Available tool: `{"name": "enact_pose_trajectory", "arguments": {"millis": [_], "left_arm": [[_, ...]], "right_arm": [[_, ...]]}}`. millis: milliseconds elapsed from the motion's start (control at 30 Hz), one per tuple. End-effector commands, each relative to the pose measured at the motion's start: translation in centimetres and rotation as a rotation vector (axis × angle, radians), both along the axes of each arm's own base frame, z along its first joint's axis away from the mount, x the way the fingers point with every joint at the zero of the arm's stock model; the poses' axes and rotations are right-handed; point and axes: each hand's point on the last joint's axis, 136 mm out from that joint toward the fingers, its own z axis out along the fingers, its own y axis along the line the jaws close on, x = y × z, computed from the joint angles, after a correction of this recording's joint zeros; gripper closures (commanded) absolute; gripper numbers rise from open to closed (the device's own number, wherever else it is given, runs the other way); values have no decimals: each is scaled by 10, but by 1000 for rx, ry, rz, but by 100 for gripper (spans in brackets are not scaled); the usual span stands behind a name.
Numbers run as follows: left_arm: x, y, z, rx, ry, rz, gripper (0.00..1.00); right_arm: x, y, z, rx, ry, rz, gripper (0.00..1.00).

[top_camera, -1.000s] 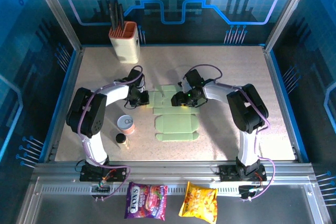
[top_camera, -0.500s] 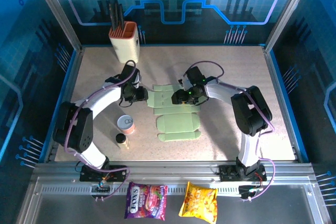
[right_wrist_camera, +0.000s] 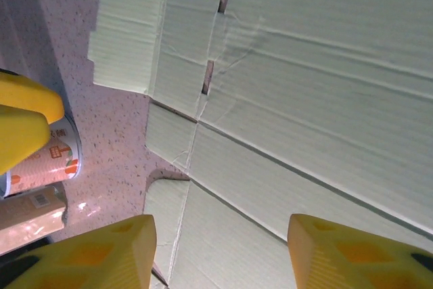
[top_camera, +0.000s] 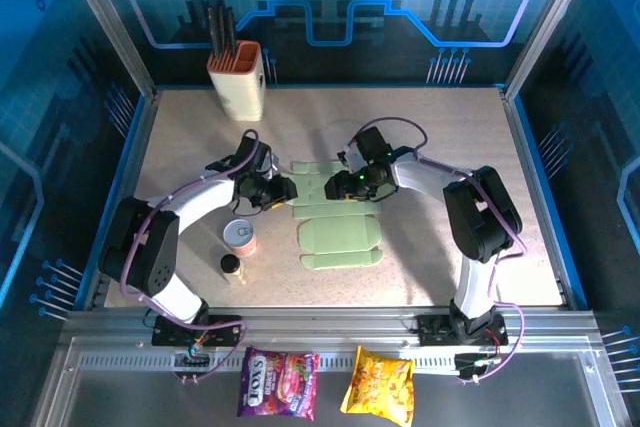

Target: Fold the paper box

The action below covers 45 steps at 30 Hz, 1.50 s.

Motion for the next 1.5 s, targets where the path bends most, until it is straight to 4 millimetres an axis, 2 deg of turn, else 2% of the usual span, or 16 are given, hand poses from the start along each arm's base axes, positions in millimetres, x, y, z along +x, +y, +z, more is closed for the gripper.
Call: {"name": "enact_pose_trajectory", "arguments": {"millis": [0,200,567,867,1233,1467], "left_arm": [[-5,-15,-10,-41,46,11,53],[-13,-15,-30,24,92,22,48],[-12,-17,-48,45,132,15,45],[-11,-22,-51,32,134,9,46],[-9,-23,-48,18,121,13,63],[-9,-20,-47,32,118,23,59]], "right_arm": [[-18,7,-16,-4,77,31,47],[-19,6,-27,-34,99,32,49],[-24,-2,-51,-101,135,32,51],[-26,-3,-56,-109,140,33,52],[-27,-3,-53,-112,134,35,52],[-28,-3,-52,-115,131,36,52]]}}
